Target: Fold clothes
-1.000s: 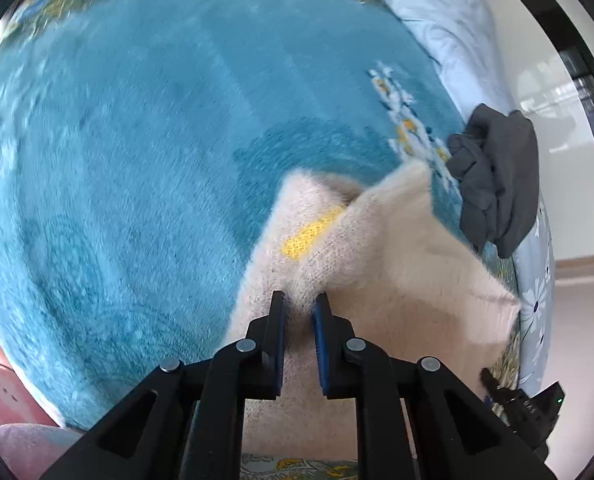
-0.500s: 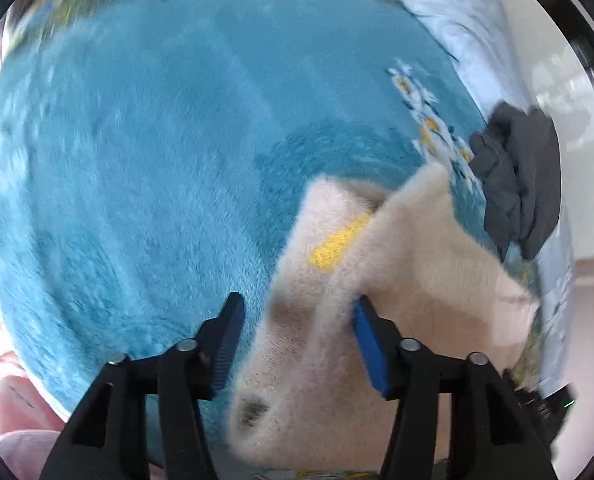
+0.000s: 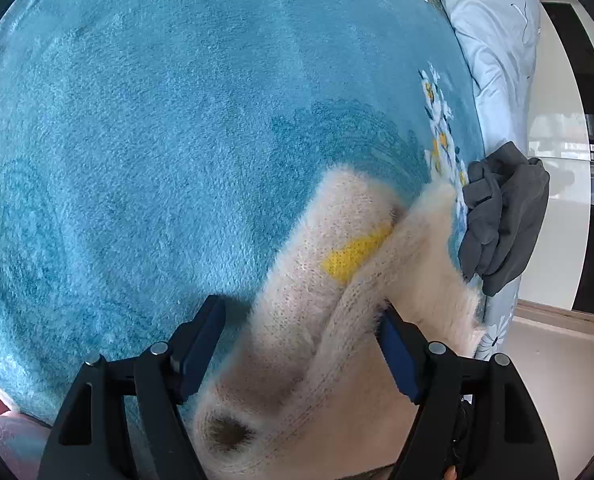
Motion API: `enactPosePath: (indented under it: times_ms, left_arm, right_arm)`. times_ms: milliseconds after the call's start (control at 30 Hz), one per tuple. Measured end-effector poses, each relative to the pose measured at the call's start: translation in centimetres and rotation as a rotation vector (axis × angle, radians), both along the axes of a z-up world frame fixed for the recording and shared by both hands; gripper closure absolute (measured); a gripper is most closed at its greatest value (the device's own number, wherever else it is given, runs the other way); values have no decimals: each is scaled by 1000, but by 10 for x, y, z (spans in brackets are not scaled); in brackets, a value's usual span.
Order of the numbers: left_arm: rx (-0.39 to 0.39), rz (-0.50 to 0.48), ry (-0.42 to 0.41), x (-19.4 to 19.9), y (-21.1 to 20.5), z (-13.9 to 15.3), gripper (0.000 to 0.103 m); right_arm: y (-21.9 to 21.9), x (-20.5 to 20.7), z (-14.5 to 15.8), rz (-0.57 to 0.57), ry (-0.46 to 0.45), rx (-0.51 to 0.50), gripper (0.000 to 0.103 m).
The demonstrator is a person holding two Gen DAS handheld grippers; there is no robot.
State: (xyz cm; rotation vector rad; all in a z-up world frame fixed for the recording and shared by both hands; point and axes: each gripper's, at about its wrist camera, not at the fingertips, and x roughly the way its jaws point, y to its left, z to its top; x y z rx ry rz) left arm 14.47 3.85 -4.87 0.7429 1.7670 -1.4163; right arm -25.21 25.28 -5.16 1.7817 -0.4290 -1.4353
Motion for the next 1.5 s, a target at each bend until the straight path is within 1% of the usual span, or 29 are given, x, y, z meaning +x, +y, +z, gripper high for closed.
enactPosePath:
  times_ms: [67,133,167,233,300,367,400,433,500,533,567,600,667,733,800,833,900,967,1033,1067,1100,1200,1267,1333,1433,1500]
  left_arm:
    - [-8,9,3,3,1,3,27]
    - [-42,30,-4,8,3,10,27]
    - [-74,39,-10,11,4,17,27]
    - [-178,57,-31,16,6,37,28]
    - [-275,39,-14,14,8,54,27]
    - [-355,-29,-3,3,12,68,28]
    - [-384,-77,18,-6,15,73,28]
    - [-401,-121,53,-14,17,76,28]
    - [-429,-225,140,-31,24,84,28]
    - [-437,-284,185,-41,28,86,28]
    - [-432,-341,210,-52,30,86,28]
    - [-421,-382,204,-59,33,84,28]
    - [-396,-471,141,-78,42,76,28]
    - [-363,-549,55,-92,48,63,28]
    - [-337,-596,-37,-101,51,51,28]
    - [-337,-616,-67,-104,53,48,29]
    - [-353,-645,-110,-110,58,48,28]
    - [-367,-672,-150,-115,62,47,28]
    - [-372,-689,-172,-117,64,46,28]
    - [-374,-683,-165,-115,63,47,28]
    - [-376,-664,-139,-110,61,50,28]
    - [-386,-603,-60,-95,56,59,28]
    - [-415,-551,-27,-84,53,69,28]
    - [-414,-511,-30,-78,50,69,28]
    - [-375,-514,-66,-80,46,60,28]
    - [-382,-510,-63,-78,45,61,28]
  right_arm:
    - [2,3,5,-1,17,8,40]
    - [5,6,19,-7,89,38,40]
    - [7,8,27,-11,131,49,40]
    - [10,14,55,-25,259,40,40]
    - [7,22,79,-1,325,2,40]
    - [2,32,100,40,377,-43,40]
    - [-4,41,105,75,382,-65,40]
    - [-15,53,106,126,368,-87,40]
    - [-26,76,99,213,323,-105,40]
    - [-31,85,93,244,311,-100,40]
    - [-39,92,86,267,314,-74,40]
    - [-45,100,79,284,312,-55,40]
    - [-47,110,71,286,306,-44,40]
    - [-49,116,70,282,318,-43,40]
    - [-51,120,73,286,322,-54,40]
    - [-52,124,74,294,330,-51,40]
    - [-58,134,72,334,372,-10,40]
    - [-64,143,66,385,443,49,40]
    - [-74,150,65,419,507,88,40]
    - [-76,154,66,436,538,106,40]
    - [-77,156,68,445,559,115,40]
    - [-69,158,80,424,571,88,40]
    - [-64,162,88,426,565,30,40]
    - [-66,169,85,460,550,18,40]
    - [-74,179,67,510,546,62,40]
    - [-75,179,63,503,550,66,40]
